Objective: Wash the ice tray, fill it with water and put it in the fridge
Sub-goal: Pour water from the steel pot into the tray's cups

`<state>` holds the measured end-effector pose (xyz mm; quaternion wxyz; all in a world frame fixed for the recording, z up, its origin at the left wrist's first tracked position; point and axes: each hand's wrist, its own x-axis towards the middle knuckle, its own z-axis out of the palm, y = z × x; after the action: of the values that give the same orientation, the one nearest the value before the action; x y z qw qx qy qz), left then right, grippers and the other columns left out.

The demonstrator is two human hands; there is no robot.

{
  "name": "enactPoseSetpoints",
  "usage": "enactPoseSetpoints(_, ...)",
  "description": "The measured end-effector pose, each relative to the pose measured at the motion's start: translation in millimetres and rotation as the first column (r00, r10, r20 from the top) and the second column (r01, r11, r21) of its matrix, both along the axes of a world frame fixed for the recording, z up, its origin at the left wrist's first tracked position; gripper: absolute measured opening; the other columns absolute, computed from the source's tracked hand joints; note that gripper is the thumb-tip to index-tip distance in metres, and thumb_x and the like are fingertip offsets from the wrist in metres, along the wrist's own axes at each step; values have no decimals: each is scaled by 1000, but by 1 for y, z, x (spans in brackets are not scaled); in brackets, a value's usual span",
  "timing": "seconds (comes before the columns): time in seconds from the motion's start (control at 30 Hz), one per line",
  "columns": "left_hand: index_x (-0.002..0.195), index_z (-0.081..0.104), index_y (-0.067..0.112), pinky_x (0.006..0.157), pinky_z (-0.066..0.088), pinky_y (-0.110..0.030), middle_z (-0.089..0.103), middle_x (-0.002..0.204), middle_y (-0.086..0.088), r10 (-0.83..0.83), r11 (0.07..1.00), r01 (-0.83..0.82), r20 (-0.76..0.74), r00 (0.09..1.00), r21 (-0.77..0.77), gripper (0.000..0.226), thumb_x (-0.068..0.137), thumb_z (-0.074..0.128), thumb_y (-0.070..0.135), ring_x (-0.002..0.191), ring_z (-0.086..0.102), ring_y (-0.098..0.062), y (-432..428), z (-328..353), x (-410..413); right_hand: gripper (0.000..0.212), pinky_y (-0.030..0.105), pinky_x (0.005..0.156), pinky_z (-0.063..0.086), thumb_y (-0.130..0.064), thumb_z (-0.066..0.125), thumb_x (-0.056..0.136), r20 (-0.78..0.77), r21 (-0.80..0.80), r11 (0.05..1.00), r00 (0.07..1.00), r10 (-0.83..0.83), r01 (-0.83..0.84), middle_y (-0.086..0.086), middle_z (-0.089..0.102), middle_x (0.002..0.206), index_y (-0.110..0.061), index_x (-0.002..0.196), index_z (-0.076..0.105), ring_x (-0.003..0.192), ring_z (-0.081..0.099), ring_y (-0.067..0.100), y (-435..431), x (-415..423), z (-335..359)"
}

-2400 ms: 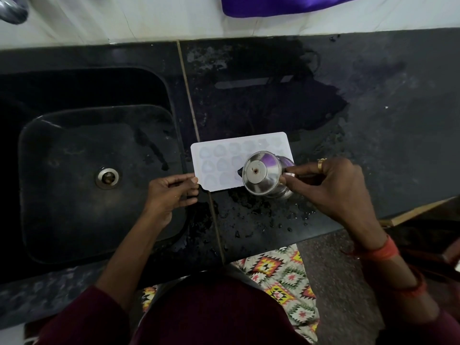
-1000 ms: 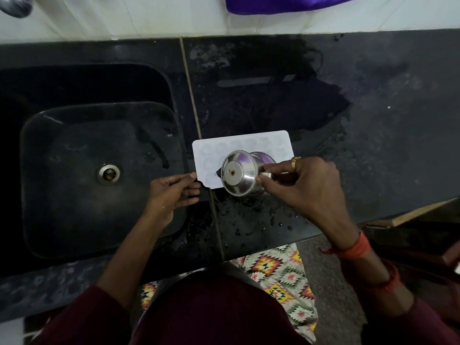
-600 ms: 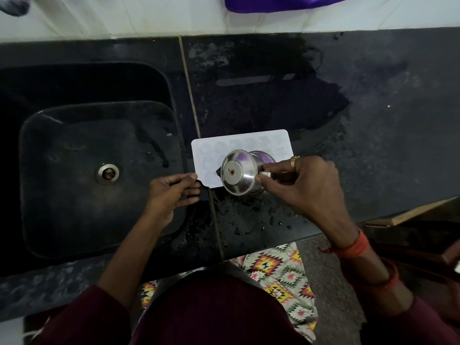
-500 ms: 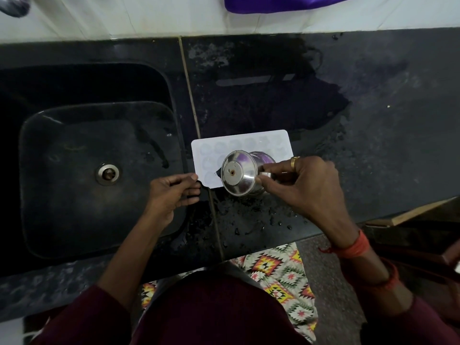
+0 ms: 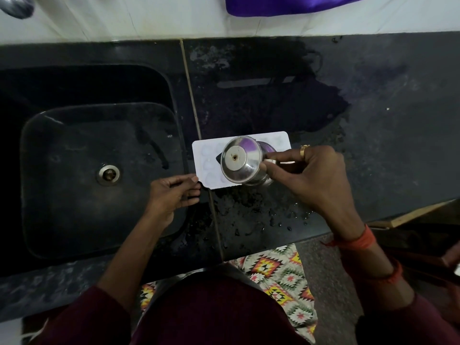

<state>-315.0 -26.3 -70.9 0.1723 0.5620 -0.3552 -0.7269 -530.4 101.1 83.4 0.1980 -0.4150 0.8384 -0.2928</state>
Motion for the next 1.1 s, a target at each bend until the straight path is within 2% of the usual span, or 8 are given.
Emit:
enactPoseSetpoints(0.1, 97, 75, 8, 56, 59, -25, 76, 76, -6, -2, 1000, 2, -5, 1000, -1, 11, 88, 75, 12, 62, 71, -11, 0, 0, 0, 34, 35, 68, 62, -56, 77, 74, 0, -9, 1000, 1000, -10, 10, -10, 77, 74, -31, 97, 82, 66, 71, -3, -5, 0, -2)
enactPoseSetpoints(0.37, 98, 75, 7, 57, 60, -25, 76, 75, -5, -1, 1000, 1, -10, 1000, 1, 12, 88, 74, 12, 62, 71, -10, 1, -1, 1, 26, 36, 73, 61, -50, 81, 79, -70, 14, 1000, 998, -5, 6, -9, 77, 72, -32, 97, 82, 67, 72, 2, -13, 4, -7)
enactPoseSetpoints(0.77, 97, 75, 7, 57, 61, -26, 76, 74, -5, 6, 1000, -6, -8, 1000, -3, 11, 88, 75, 11, 61, 70, -10, 1, 0, 0, 28, 39, 74, 61, -52, 80, 78, -149, 33, 999, 989, -6, 11, -5, 78, 75, -33, 98, 81, 72, 74, 11, -16, 5, -10)
enactPoseSetpoints(1.1, 95, 75, 8, 56, 60, -25, 76, 75, -6, 8, 1000, -8, -5, 1000, 5, 9, 87, 75, 13, 61, 71, -10, 1, -2, 0, 29, 39, 77, 61, -51, 80, 77, -129, 50, 999, 992, -14, 20, -4, 78, 77, -33, 100, 81, 75, 75, 11, -16, 4, -11)
